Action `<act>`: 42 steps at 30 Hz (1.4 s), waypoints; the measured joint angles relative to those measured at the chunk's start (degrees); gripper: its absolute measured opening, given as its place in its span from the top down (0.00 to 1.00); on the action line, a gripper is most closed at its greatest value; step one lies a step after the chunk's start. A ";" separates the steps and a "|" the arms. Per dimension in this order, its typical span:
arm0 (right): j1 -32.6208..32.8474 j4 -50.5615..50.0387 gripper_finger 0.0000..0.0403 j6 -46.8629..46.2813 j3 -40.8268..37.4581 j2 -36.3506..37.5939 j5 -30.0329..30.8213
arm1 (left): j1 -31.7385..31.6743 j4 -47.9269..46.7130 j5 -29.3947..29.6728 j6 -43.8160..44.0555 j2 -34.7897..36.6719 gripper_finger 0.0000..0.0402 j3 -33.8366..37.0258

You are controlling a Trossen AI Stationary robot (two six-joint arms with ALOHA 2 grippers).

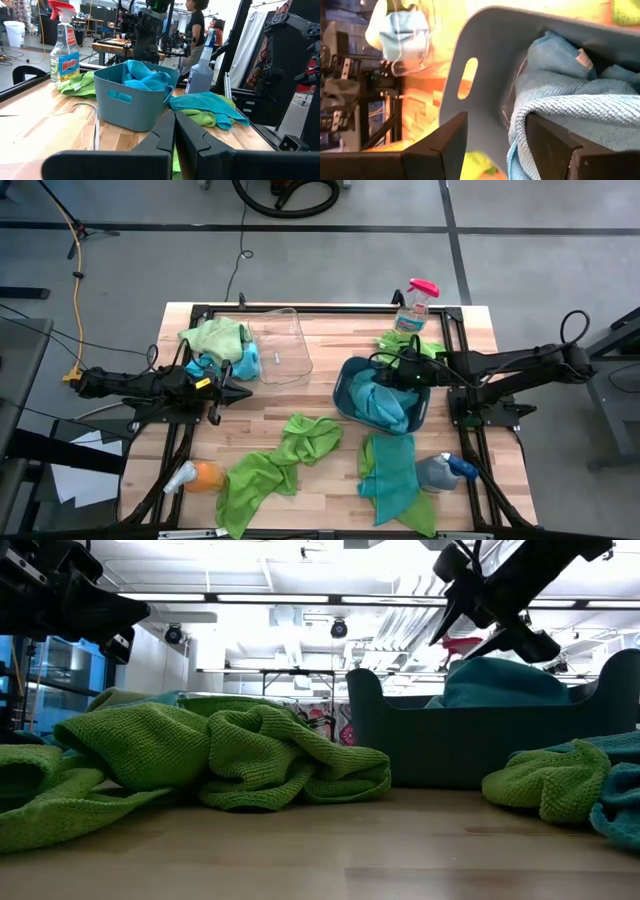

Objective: Sort microfiber towel by color & place in baskets
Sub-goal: Put the blue towel into the blue bin, then adjust the blue bin

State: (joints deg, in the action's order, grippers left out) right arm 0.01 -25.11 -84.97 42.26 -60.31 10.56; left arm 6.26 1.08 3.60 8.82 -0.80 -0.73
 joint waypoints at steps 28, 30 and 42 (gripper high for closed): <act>-0.02 -6.35 0.52 11.43 13.79 -2.70 5.22 | 0.00 0.00 0.01 0.00 0.02 1.00 0.01; -0.02 -3.55 0.52 10.95 13.79 -5.69 3.90 | -0.02 0.02 0.00 0.00 0.02 1.00 0.02; -2.84 8.58 0.52 8.96 13.75 -24.16 1.40 | 0.00 0.02 0.00 0.00 0.02 1.00 0.00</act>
State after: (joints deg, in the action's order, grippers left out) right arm -2.82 -16.53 -76.01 56.01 -84.47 11.97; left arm 6.26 1.10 3.60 8.82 -0.78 -0.73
